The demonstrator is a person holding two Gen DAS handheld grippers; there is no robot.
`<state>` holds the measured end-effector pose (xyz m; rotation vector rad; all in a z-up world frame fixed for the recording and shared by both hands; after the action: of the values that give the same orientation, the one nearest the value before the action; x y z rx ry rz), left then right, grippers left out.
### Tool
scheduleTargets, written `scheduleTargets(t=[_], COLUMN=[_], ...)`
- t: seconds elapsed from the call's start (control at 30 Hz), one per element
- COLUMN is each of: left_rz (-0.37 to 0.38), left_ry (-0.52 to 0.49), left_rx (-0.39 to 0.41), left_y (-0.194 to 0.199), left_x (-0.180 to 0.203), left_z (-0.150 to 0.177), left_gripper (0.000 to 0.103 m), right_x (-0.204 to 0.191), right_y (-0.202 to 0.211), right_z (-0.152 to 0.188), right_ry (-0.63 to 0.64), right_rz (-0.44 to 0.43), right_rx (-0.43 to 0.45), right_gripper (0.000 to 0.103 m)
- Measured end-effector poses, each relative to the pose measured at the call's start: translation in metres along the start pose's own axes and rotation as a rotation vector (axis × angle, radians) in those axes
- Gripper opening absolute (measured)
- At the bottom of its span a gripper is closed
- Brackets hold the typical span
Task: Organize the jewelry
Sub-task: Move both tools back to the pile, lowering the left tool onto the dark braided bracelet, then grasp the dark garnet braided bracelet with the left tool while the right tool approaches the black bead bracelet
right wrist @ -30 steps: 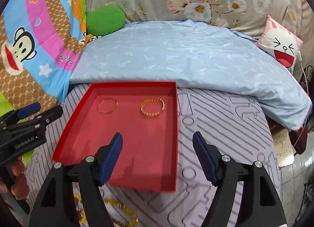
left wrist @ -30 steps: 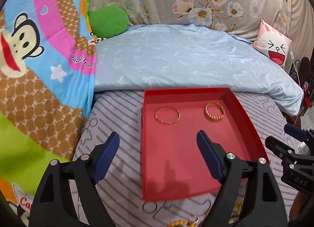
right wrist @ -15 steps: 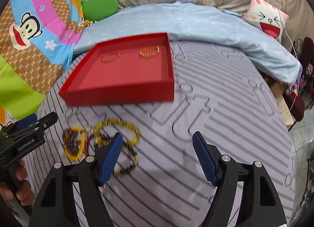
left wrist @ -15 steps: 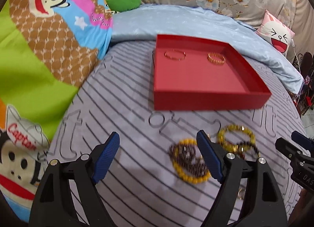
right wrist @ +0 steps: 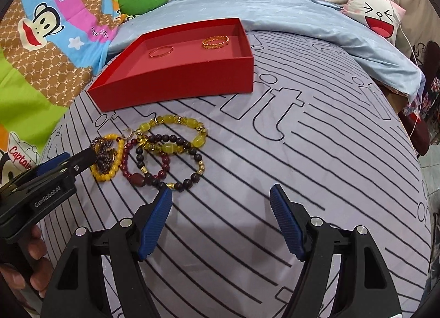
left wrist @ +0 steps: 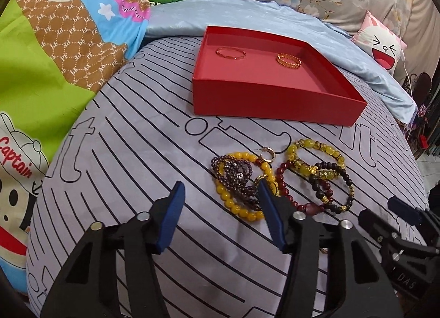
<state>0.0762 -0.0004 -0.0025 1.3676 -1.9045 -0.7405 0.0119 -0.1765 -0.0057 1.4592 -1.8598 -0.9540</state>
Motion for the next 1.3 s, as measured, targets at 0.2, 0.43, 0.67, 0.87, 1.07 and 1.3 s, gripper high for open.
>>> scheduleTargets(t=[0.2,0.43,0.67,0.87,1.07,1.3], left_rz=[0.028,0.076,0.097,0.103,0.085,0.071], left_ry=[0.009,0.001,-0.025,-0.023,-0.005,0.014], left_rx=[-0.014,-0.018,0.039,0.079,0.07,0.053], left_y=[-0.006,-0.005,0.016,0.036,0.041,0.035], left_x=[0.001,0.004,0.008,0.0,-0.016,-0.024], left_z=[0.0,0.001,-0.003,-0.006,0.002,0.006], left_gripper=[0.031,0.004,0.003,0.003,0.003,0.003], right_x=[-0.003,-0.005,-0.002,-0.003,-0.009,-0.015], right_y=[-0.003,-0.005,-0.002,-0.003,-0.015,-0.026], right_z=[0.002,0.003,0.001,-0.008,-0.02,-0.025], right_ry=[-0.001,-0.004,-0.013,-0.02,-0.013,0.008], right_rz=[-0.014,-0.022,-0.02,-0.036,-0.024,-0.017], right_rx=[-0.006,-0.011,-0.003,0.005,0.011,0.001], right_gripper=[0.071,0.071,0.071,0.071,0.069,0.051])
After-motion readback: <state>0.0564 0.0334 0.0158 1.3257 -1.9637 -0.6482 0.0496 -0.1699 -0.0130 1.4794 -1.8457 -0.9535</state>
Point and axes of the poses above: each gripper's, at about its wrist camera, not at the fingertips, and y roughly against the way its jaws point, x to its right, z to its underside, the point moved 2 cm from there along -y, roughly the way its jaws point, and after that the axes turned 6 degrees about z, right-handed, at the moved point
